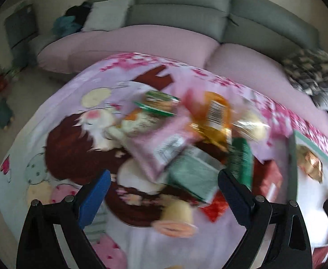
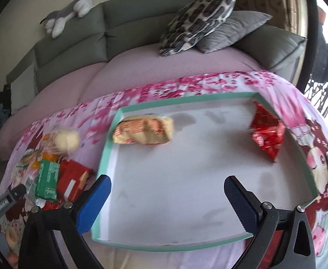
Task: Organize snacks
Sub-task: 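Move the left gripper back to the pile and grasp the orange jelly cup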
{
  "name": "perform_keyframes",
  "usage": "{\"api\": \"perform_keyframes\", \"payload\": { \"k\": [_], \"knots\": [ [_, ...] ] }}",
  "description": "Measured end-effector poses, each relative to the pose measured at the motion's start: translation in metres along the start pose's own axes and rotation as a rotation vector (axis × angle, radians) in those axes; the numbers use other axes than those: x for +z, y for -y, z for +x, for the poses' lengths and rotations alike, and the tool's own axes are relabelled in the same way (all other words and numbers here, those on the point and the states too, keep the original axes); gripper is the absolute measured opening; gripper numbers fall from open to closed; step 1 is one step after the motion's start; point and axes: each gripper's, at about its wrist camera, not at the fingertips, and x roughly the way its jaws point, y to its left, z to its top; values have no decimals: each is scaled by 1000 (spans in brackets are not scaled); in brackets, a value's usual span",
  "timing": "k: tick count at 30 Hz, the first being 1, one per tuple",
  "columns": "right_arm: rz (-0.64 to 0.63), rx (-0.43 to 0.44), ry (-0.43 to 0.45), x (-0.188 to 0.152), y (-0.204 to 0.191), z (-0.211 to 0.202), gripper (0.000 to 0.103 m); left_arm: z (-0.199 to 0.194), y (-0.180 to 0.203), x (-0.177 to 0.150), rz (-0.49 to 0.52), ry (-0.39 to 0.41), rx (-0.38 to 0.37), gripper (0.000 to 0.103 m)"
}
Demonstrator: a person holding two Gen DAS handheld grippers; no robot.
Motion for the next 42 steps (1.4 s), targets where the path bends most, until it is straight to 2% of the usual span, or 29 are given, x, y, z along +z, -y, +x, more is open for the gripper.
{"api": "perform_keyframes", "payload": {
  "k": [5, 10, 21, 29, 35, 42],
  "knots": [
    [-71, 31, -12, -4, -31, 5, 102, 7, -15, 1, -43, -22, 33, 96],
    [-119, 72, 3, -9, -53, 2, 102, 11, -26, -1, -76, -44, 26, 96],
    [-155, 156, 43, -12, -79, -7, 102, 16, -49, 1, -138, -59, 36, 96],
    [-219, 202, 24, -20, -104, -3, 102, 21, -61, 1, -166, -90, 54, 96],
    [-245, 258, -28, -33, -123, 1, 102, 25, -56, -4, -140, -140, 13, 96],
    [-248, 242, -34, -45, -122, -6, 102, 18, -43, -13, -99, -158, -49, 96]
  ]
}}
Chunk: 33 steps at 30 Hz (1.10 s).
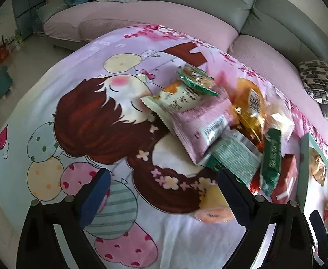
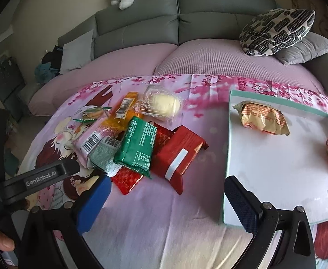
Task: Organize snacks
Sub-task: 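Move the left gripper back to the pile and grasp the orange jelly cup, then grasp the red rectangular biscuit pack with the right gripper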
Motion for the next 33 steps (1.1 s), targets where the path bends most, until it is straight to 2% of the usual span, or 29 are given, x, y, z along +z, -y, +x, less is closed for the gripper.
{"api": "perform_keyframes", "payload": {
  "k": [10, 15, 16, 18, 19, 23, 33],
  "knots": [
    [64, -45, -3, 0, 21, -6, 102, 1, 23, -12, 47, -76, -141, 96],
    [93, -61, -20, 0, 30, -2, 102, 8, 29, -18, 57, -115, -157, 95],
    [95, -62, -21, 0, 30, -1, 102, 10, 32, -20, 61, -126, -160, 92],
    [97, -62, -21, 0, 31, -1, 102, 15, 34, -21, 59, -151, -171, 76],
    [98, -63, -20, 0, 31, -1, 102, 17, 32, -21, 58, -159, -174, 73],
    [97, -66, -19, 0, 31, -1, 102, 16, 34, -23, 67, -145, -153, 49],
    [93, -60, -18, 2, 29, 1, 102, 18, 29, -23, 55, -141, -171, 48]
  ]
}}
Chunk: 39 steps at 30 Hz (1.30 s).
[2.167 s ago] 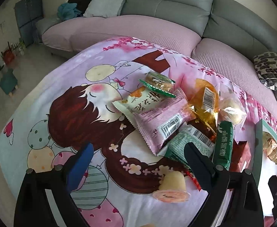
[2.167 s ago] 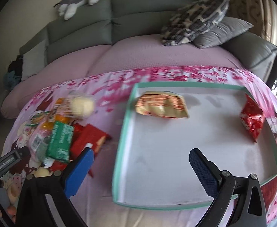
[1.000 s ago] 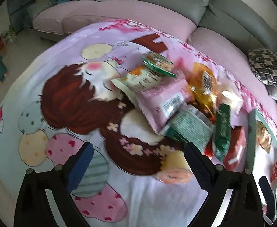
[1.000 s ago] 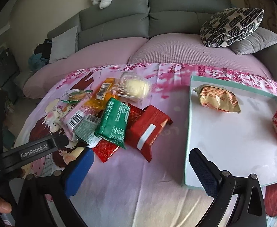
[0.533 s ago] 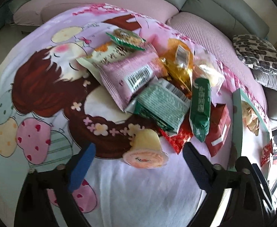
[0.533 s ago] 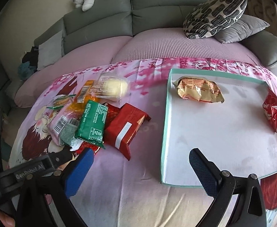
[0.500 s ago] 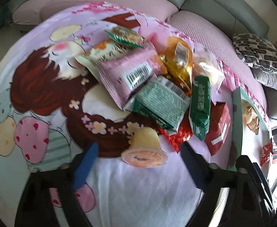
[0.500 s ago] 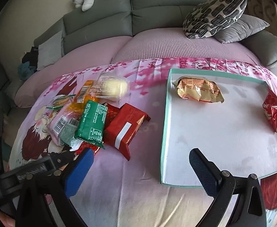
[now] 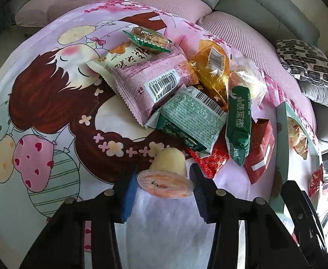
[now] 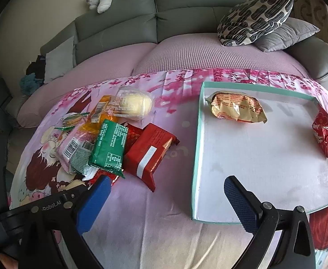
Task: Organize snacks
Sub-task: 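Grasp the red rectangular biscuit pack with the right gripper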
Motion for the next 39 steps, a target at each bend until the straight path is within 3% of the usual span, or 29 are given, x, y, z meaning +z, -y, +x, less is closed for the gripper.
{"api": "perform_keyframes", "payload": {
  "k": [7, 9, 14, 19, 29, 39],
  "knots": [
    [-10, 17, 24, 3, -8, 4, 100, -16, 0, 4, -5, 54, -13, 48],
    [-2, 28, 31, 5, -10, 6, 91, -21, -1, 6, -12, 74, -21, 47],
    [-17, 41, 45, 11, -17, 12, 85, -33, -1, 11, -17, 152, -28, 48],
    [-55, 10, 42, 19, -24, 26, 68, -39, -1, 16, -13, 217, 3, 48],
    [-57, 10, -20, 21, -28, 54, 61, -41, 0, 28, -13, 304, 10, 48],
    [-59, 0, -46, 19, -25, 64, 59, -31, 4, 35, -2, 305, 41, 48]
  ]
}}
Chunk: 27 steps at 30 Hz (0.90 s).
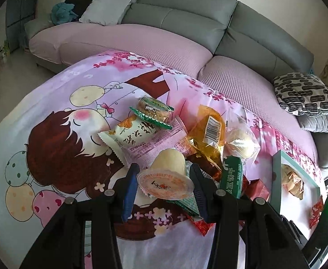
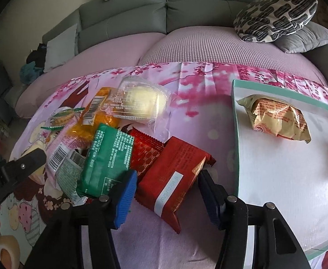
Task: Organize snacks
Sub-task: 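Grasp the red rectangular biscuit pack with the right gripper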
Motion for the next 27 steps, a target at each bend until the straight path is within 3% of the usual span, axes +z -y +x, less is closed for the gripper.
{"api": "perform_keyframes", "payload": {
  "k": [15, 27],
  "knots": [
    [-71, -54, 3, -3, -8, 7, 57, 16, 13, 1, 40, -4, 35, 48],
    [-4, 4, -15, -3, 4, -3, 45, 17, 8, 3, 29, -2, 48, 48]
  ]
}}
